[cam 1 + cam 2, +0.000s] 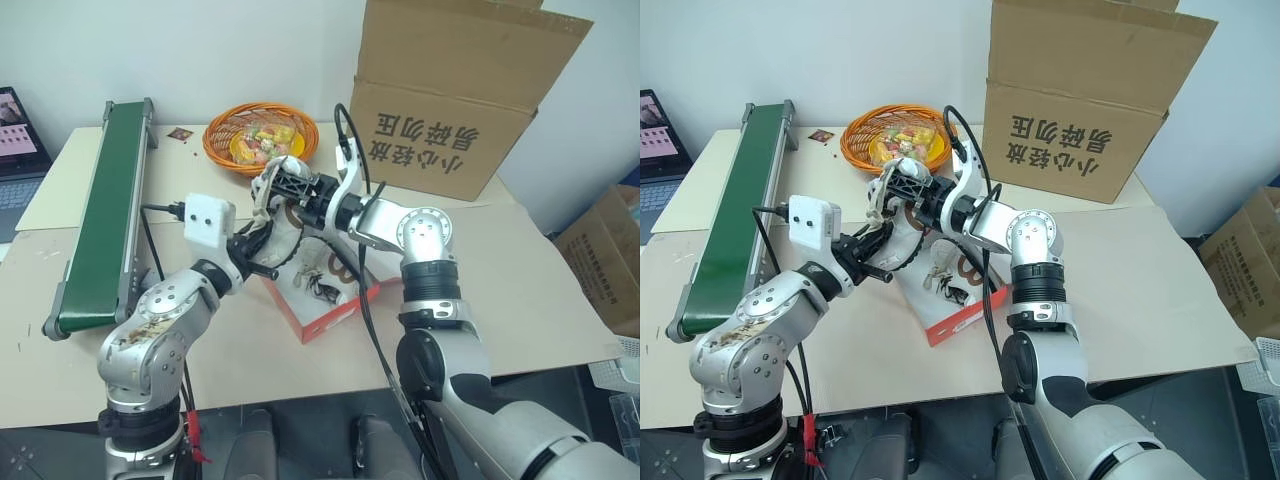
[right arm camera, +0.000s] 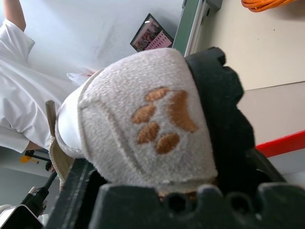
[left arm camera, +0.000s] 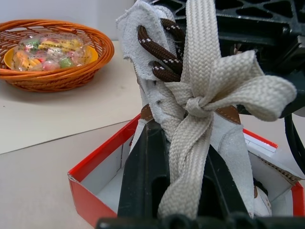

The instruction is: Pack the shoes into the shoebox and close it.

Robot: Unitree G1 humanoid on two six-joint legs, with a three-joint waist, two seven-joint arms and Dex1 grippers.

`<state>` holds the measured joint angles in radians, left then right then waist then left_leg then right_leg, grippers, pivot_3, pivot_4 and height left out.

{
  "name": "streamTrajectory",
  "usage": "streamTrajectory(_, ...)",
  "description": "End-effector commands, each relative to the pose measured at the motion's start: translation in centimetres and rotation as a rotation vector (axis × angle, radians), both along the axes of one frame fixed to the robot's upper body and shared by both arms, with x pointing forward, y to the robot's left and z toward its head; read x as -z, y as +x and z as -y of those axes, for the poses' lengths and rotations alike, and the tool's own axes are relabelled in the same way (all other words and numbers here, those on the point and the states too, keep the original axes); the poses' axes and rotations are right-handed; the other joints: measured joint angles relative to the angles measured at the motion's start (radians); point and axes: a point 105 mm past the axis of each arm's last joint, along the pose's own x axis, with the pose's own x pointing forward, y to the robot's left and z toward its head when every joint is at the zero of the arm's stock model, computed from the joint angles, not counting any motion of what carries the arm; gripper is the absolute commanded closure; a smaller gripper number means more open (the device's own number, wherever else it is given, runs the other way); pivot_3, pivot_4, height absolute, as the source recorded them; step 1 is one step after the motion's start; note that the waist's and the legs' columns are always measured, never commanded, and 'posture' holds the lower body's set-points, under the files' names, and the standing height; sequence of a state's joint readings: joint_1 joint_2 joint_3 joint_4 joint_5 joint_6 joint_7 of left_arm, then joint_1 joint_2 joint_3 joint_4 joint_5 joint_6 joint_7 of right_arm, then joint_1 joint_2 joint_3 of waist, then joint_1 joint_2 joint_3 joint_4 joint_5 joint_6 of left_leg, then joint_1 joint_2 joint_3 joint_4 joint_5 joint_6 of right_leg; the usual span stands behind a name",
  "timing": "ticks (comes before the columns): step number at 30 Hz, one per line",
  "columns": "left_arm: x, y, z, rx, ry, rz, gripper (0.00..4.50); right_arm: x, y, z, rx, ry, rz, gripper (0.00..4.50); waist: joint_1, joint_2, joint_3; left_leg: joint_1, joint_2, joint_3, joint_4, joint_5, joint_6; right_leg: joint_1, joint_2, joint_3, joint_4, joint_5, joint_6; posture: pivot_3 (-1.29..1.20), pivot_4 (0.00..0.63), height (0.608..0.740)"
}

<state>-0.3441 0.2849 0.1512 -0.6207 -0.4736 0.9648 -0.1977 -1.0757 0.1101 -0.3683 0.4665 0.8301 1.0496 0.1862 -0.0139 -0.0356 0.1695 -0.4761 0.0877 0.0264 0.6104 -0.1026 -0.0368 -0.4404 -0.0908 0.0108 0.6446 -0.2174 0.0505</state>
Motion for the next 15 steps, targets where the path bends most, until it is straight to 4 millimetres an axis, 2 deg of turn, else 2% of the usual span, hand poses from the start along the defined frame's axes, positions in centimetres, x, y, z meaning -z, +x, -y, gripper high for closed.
streamTrajectory(1,0.0,-0.5,1.4,0.065,0.013,-0.001,4.50,-4.0,-2.0,-2.2,-0.088,0.113,0.112,2.87,0.000,0.000,0.000,0.000,0.000,0.000,0.000,0.000,0.000,0.000,0.000,0.000,0.000,0.000,0.000,0.00,0.150,0.709)
streamTrajectory(3,0.1,-0.5,1.4,0.065,0.021,-0.001,4.50,-4.1,-2.2,-2.4,-0.100,0.116,0.109,3.10,0.000,0.000,0.000,0.000,0.000,0.000,0.000,0.000,0.000,0.000,0.000,0.000,0.000,0.000,0.000,0.00,0.150,0.709)
streamTrajectory(6,0.0,-0.5,1.3,0.060,0.041,0.015,4.50,-4.1,-2.3,-2.5,-0.100,0.122,0.101,3.10,0.000,0.000,0.000,0.000,0.000,0.000,0.000,0.000,0.000,0.000,0.000,0.000,0.000,0.000,0.000,0.00,0.150,0.709)
streamTrajectory(9,-1.3,-0.5,0.5,0.015,0.088,0.116,4.50,-4.2,-1.6,-2.1,-0.059,0.157,0.066,3.10,0.000,0.000,0.000,0.000,0.000,0.000,0.000,0.000,0.000,0.000,0.000,0.000,0.000,0.000,0.000,0.00,0.150,0.709)
streamTrajectory(11,-1.6,-0.6,0.4,0.022,0.128,0.149,3.64,-4.3,-1.4,-1.8,-0.045,0.174,0.053,3.11,0.001,0.000,0.000,0.000,0.000,0.000,0.000,0.000,0.000,0.000,0.000,0.000,0.000,0.000,0.000,0.00,0.150,0.709)
streamTrajectory(15,-1.6,-0.9,0.9,0.058,0.182,0.181,2.29,-4.4,-1.0,-1.2,-0.017,0.193,0.035,3.11,0.000,0.000,0.000,0.000,0.000,0.000,-0.001,0.000,0.000,0.000,0.000,0.000,0.000,0.000,0.000,0.00,0.150,0.709)
